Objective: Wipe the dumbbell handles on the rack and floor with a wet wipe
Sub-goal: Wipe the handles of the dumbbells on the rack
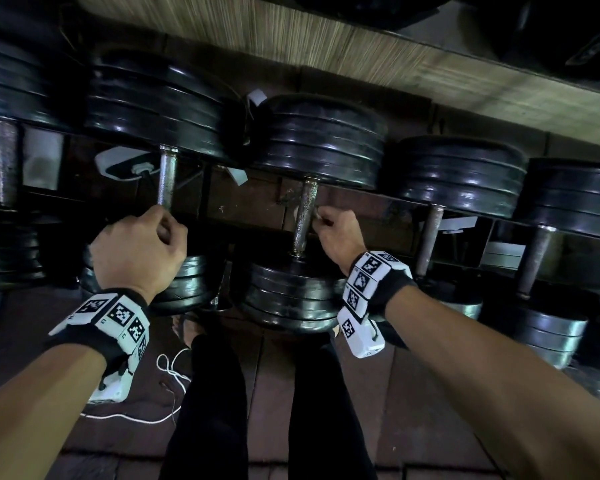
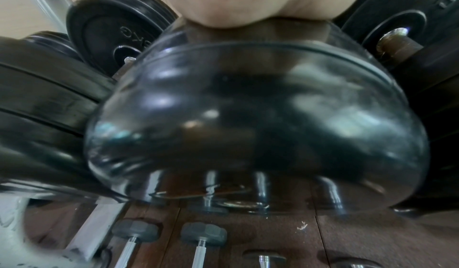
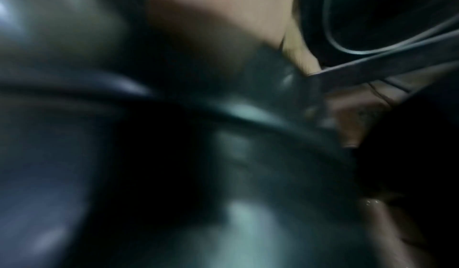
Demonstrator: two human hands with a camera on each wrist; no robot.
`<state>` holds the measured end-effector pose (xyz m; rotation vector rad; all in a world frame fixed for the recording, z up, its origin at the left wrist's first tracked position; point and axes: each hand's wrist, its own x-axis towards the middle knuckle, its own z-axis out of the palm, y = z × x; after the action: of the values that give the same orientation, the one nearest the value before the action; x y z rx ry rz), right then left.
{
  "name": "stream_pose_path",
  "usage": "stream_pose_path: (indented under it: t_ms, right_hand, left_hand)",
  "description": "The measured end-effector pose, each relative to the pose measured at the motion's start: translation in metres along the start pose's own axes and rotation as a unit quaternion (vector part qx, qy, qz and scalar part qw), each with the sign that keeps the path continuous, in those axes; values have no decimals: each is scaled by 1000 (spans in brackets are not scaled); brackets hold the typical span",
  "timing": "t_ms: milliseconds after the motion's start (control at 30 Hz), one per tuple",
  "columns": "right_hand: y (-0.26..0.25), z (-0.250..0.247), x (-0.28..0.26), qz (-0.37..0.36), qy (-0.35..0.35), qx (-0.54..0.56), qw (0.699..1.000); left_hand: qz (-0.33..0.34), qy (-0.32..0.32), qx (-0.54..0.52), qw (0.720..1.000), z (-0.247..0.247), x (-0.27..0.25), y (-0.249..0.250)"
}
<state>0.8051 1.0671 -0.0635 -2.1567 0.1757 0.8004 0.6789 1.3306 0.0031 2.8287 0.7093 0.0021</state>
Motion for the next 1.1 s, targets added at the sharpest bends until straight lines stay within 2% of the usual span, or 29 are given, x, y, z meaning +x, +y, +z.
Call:
stream_pose_path:
  t_ms: [167, 267, 467, 600, 767, 900, 1000, 1100]
  right_hand:
    - [5, -19, -23, -12, -39, -16, 999]
    - [-4, -13, -13, -37, -33, -33, 998]
    - [1, -16, -23, -15, -64, -49, 997]
    - [-1, -17, -24, -5, -61, -49, 997]
    - [-17, -11, -19, -9, -96, -175, 980]
    - [2, -18, -21, -12, -115, -129, 985]
    - [5, -22, -20, -1, -92, -64, 994]
    - [-10, -21, -3, 5, -8, -28, 1000]
  left_hand:
    - [1, -7, -2, 1000, 1, 0, -2]
    - [-1, -10, -4, 1000, 1, 0, -1]
    - [-5, 0, -7, 1000, -3, 0, 2]
    - [-5, -7, -2, 1000, -1, 0, 1]
    - [-13, 2, -14, 1000, -4, -1, 4]
    - [-13, 0, -23, 1000, -6, 0, 6]
    - [-11, 0, -26, 1000, -5, -1, 5]
    - [-13, 2, -30, 999, -5, -1, 5]
